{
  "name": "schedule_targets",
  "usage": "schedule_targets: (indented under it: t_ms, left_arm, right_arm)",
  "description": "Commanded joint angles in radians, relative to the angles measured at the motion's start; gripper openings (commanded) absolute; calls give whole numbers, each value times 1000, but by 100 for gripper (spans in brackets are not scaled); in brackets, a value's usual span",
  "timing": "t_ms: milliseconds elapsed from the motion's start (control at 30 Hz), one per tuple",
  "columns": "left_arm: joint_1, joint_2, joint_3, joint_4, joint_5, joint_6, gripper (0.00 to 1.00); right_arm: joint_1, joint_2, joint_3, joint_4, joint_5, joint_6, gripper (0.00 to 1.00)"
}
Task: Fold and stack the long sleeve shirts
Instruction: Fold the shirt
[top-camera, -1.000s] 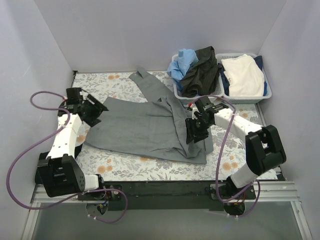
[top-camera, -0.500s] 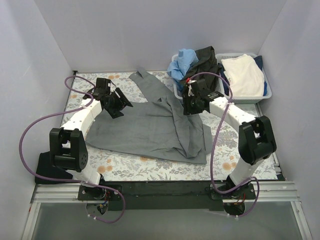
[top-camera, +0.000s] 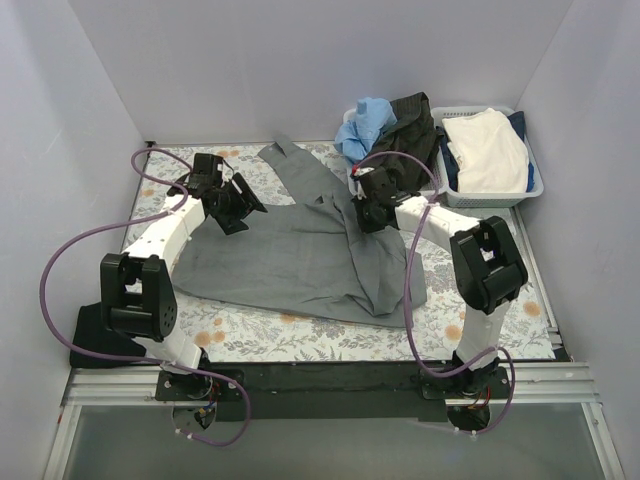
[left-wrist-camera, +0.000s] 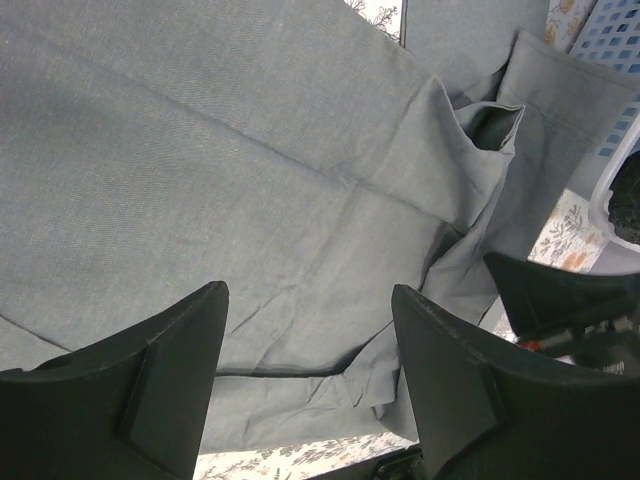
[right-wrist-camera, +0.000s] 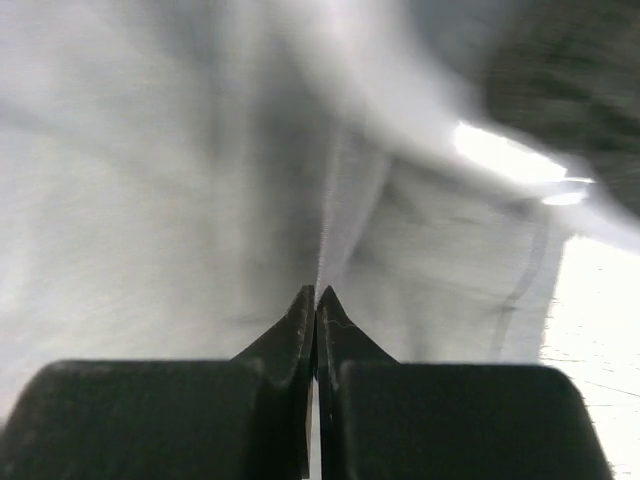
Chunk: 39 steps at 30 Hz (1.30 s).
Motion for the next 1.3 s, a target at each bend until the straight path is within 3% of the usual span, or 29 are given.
schedule_targets:
  t_ms: [0, 233, 367, 433, 500, 600, 700, 933, 1067, 1267]
  left_arm:
    - [-6, 14, 49, -1, 13, 23, 66]
    - [-6, 49, 59, 17, 53, 29, 67]
    - [-10, 57, 15, 54, 91, 40, 68]
    - [-15, 59, -10, 87, 125, 49, 68]
    - [-18, 63, -34, 98, 133, 64, 69]
    - [-27, 78, -45, 108, 164, 100, 70]
    - [-70, 94, -34, 108, 187, 161, 70]
    - [-294, 157, 50, 97, 107, 207, 70]
    - [-442, 204, 107, 111, 44, 210, 70]
    - [-565, 296, 208, 95, -48, 251, 70]
  right_arm:
    - [126, -143, 23, 54, 48, -40, 1]
    - [334, -209, -25, 0, -22, -109, 1]
    - [420, -202, -102, 14, -180, -133, 1]
    - [443, -182, -128, 26, -234, -130, 16]
    - [453, -176, -145, 51, -315, -141, 42]
    - [457, -206, -148, 45, -314, -143, 55]
    - [455, -287, -160, 29, -156, -108, 59]
    - [362, -559, -290, -73, 184, 93, 63]
    - [230, -697, -382, -181, 182, 175, 65]
    - [63, -751, -435, -221, 110, 198, 64]
